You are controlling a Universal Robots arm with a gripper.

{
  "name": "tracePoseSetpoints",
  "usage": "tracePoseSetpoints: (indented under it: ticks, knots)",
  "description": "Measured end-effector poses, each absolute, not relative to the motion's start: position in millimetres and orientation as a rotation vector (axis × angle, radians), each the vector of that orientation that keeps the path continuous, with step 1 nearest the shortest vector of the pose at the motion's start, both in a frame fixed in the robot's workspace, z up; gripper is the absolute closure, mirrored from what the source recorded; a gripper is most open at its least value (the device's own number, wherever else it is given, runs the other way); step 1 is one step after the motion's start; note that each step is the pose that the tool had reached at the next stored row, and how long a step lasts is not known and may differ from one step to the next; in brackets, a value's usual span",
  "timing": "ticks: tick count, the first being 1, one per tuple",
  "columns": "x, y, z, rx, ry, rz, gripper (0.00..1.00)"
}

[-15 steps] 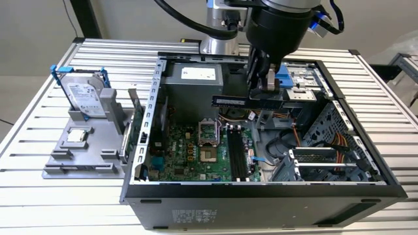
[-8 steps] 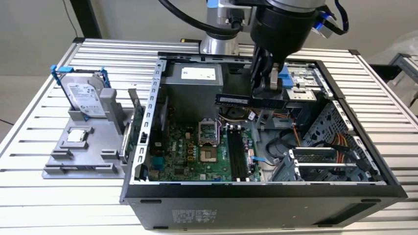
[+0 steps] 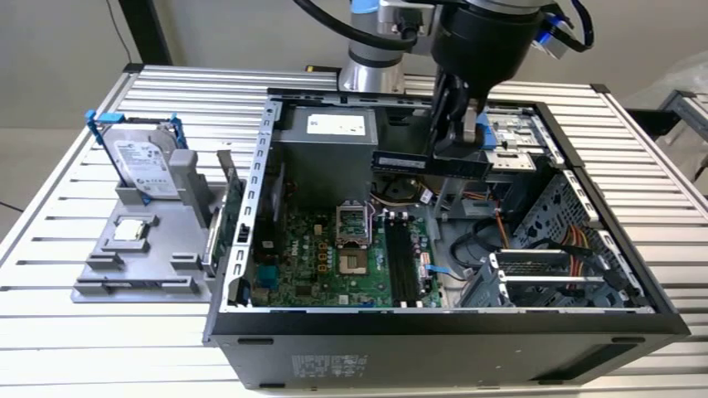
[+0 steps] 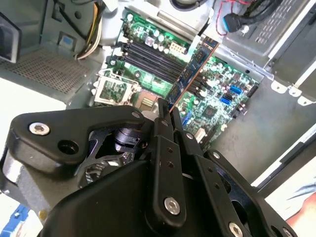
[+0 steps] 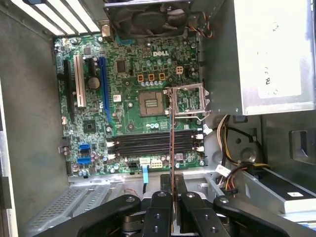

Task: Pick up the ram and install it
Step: 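Pick up the ram and move it above insertion slot, then insert the ram into the slot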

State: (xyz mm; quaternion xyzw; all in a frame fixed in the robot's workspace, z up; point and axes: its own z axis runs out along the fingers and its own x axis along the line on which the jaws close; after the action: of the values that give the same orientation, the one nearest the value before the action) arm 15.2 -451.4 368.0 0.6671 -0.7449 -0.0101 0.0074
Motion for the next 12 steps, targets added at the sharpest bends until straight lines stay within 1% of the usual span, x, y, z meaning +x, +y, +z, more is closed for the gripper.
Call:
tracePoseSetpoints:
  ticks: [12]
  knots:
    - [29, -446, 368, 2.086, -2.329, -0.031, 1.0]
